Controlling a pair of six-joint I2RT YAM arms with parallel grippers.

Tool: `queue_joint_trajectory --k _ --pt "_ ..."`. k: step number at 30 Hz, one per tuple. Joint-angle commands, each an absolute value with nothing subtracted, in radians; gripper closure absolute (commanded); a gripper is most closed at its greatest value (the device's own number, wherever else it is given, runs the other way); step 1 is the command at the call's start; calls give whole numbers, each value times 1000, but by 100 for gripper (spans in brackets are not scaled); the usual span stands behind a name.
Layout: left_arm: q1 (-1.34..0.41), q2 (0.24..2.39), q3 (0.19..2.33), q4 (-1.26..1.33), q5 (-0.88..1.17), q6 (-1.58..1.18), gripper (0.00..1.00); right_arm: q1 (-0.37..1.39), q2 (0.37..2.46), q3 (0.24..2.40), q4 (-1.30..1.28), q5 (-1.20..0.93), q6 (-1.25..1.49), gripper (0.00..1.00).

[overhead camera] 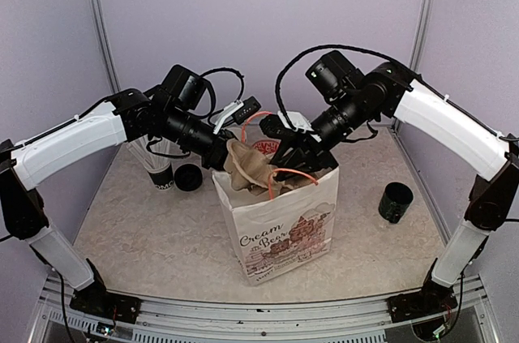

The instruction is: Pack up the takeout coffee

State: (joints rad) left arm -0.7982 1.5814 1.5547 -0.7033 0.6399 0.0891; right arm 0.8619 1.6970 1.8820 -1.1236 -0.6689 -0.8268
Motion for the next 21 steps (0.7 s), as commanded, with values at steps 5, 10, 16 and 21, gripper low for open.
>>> queue_joint_trajectory --k 5,10,16,21 --pt "-799 1592 1589 -681 628 80 78 895 1695 1871 -1182 -571 -856 86" --pt "-799 1579 1592 -676 608 77 67 907 1685 1851 -1206 -530 -857 86" --pt "-798 1537 1594 -672 537 66 61 920 1670 1814 -1207 -456 -866 87" --pt "-793 1482 1594 -634 464 52 54 923 1693 1829 -1239 -399 -874 88"
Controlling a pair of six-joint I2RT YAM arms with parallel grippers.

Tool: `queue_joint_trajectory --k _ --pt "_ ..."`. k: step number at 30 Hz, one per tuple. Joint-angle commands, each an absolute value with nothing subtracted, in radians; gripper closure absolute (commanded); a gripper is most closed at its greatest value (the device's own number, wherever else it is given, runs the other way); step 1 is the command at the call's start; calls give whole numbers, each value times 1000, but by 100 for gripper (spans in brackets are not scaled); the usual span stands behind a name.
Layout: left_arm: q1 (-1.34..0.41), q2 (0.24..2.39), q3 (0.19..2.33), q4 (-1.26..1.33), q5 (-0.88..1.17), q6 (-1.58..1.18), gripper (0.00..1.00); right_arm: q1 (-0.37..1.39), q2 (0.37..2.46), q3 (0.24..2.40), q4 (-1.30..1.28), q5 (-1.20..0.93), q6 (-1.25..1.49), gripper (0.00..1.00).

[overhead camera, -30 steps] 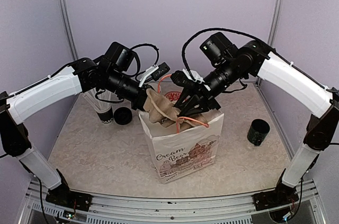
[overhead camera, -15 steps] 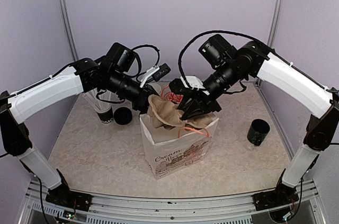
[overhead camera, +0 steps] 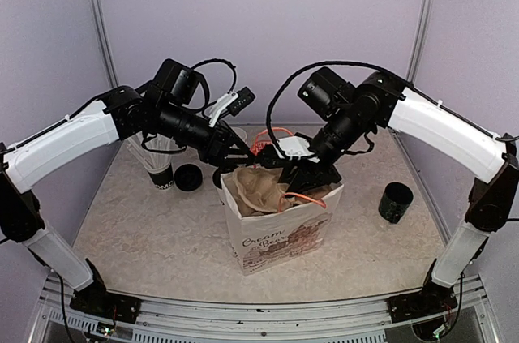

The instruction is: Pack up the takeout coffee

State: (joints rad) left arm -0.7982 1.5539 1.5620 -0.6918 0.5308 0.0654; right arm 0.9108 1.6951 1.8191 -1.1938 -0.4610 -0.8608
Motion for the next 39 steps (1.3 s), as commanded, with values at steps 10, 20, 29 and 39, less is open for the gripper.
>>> queue_joint_trajectory --k 10,20,29,39 --pt "-757 1319 1446 -418 302 15 42 941 1755 1884 -1343 -257 -893 89" --pt "-721 1266 1374 -374 333 14 40 953 1801 1863 -1377 -197 -873 89" --pt "-690 1245 1313 -343 358 19 40 963 1838 1814 -1372 -188 -848 88" --pt "-660 1222 1270 -331 378 20 40 966 1890 1772 -1350 -145 -829 85"
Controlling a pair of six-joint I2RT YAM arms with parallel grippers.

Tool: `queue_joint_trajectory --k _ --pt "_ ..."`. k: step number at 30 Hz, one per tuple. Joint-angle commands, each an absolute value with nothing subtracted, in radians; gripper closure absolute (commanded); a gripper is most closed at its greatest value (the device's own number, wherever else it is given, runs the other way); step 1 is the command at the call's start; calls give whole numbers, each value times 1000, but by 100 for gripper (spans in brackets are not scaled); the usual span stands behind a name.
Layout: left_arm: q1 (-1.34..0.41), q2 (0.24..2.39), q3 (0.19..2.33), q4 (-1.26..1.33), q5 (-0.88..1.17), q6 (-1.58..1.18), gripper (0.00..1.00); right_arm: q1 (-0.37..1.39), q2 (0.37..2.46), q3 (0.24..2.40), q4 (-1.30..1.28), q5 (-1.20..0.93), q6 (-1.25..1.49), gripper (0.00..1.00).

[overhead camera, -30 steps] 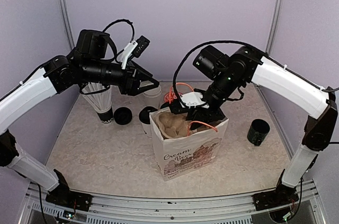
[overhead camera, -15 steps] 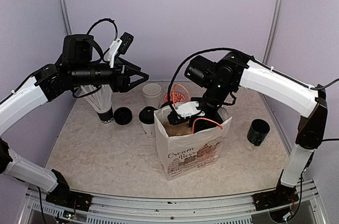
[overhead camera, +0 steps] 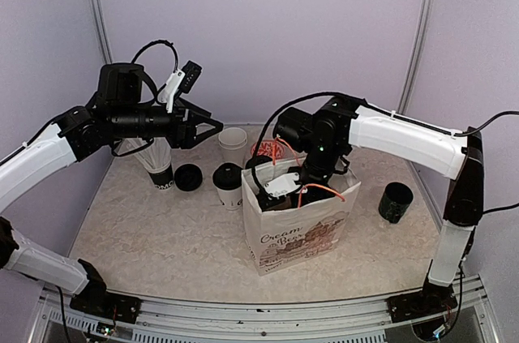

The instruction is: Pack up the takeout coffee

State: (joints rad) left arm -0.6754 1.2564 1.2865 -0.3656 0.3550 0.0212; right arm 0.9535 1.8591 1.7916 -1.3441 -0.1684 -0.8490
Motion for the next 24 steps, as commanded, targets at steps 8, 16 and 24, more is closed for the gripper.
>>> queue_joint_trajectory --k 8,16,24 --pt "-653 1206 1248 -329 380 16 40 967 1912 1669 -1290 -129 -811 83" --pt "-652 1206 1234 -316 362 13 39 969 1921 1613 -1246 -138 -797 80" --pt "-651 1201 1217 -304 331 12 39 969 1908 1583 -1242 -141 -791 76"
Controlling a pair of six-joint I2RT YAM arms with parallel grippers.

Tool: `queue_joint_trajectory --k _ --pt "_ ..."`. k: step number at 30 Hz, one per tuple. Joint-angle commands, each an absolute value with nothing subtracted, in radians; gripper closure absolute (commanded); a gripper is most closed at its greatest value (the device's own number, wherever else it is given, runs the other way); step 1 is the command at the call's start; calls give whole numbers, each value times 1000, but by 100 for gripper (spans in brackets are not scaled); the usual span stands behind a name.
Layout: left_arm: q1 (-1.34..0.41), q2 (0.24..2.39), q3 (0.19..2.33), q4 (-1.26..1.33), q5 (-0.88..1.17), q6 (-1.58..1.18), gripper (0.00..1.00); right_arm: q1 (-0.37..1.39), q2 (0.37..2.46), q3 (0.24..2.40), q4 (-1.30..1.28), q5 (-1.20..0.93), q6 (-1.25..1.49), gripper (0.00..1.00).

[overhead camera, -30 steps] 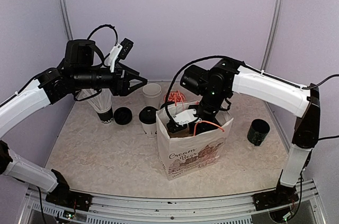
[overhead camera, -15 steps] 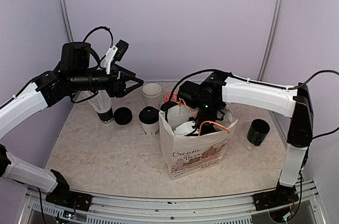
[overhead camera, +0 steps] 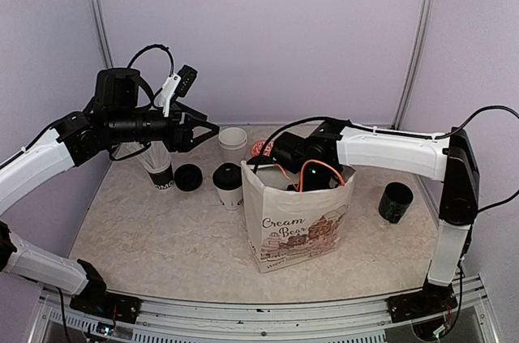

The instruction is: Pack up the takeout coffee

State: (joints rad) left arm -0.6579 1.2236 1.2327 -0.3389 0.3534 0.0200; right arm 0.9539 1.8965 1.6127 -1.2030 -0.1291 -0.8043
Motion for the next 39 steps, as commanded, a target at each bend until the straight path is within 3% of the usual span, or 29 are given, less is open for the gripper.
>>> queue_joint_trajectory --k 1,11,16,23,32,39 --pt "-652 1200 1215 -303 329 13 39 969 1905 1582 -1241 -141 -790 75" --pt "-651 1201 1227 -311 312 5 37 969 1837 1651 -1275 -151 -790 59" --pt "-652 1204 1229 -309 318 5 37 968 1809 1653 -1283 -141 -797 64" --pt "-652 1212 1251 -317 338 -22 36 967 1772 1683 -1306 -142 -821 50" --pt "-656 1229 1281 -345 369 -45 36 953 1702 1784 -1355 -210 -858 47" --pt "-673 1306 1390 -510 211 -69 36 921 1645 1867 -1376 -281 -876 46"
